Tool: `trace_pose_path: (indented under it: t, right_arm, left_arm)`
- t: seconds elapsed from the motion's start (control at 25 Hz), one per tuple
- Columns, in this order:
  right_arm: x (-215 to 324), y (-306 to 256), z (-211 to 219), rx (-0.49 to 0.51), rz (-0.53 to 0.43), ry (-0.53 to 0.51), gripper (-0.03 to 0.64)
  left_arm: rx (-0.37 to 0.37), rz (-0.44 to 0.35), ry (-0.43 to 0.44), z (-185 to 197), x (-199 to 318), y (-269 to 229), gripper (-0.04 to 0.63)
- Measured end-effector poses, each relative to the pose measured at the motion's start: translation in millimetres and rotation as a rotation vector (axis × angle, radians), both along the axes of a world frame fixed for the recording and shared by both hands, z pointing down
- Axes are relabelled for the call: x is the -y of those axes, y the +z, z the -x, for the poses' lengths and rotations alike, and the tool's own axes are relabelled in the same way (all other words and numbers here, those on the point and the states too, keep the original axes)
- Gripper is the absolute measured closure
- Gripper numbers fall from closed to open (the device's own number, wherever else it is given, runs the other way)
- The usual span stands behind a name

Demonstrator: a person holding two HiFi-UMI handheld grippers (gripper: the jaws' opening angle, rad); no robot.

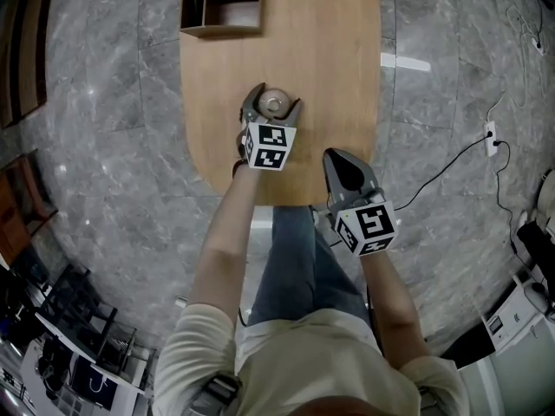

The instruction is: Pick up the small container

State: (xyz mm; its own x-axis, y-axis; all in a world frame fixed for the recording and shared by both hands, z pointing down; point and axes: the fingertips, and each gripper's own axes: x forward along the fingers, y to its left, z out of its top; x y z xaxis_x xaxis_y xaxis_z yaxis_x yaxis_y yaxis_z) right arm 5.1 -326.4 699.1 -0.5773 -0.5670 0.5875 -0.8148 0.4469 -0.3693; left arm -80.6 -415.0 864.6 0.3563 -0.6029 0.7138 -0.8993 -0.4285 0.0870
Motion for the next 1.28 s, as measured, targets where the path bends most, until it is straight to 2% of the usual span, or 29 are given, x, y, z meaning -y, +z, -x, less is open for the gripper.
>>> trace_pose_path:
  t: [0.4,0.64,0.96,1.28]
  right_arm:
    - [-13,-1,-3,0.01,0.018,0.006,0.618]
    - [-18,-17,-7,0.009,-0.004,-0.004,0.618]
    - [-30,-57,-11,0.014,-0.07,-0.008,0.618]
    - [-76,-108,-11,0.03,-0.115,-0.031,0.618]
  left_arm:
    - [0.042,0.014,0.036,0,-3,1,0.244]
    - [0.041,0.042,0.052,-4,-29,-10,0.244]
    - [0.009,0.029,0.014,-7,-75,-55,0.244]
    - [-0.021,-0.012,-0.023,-14,-127,-119,0.244]
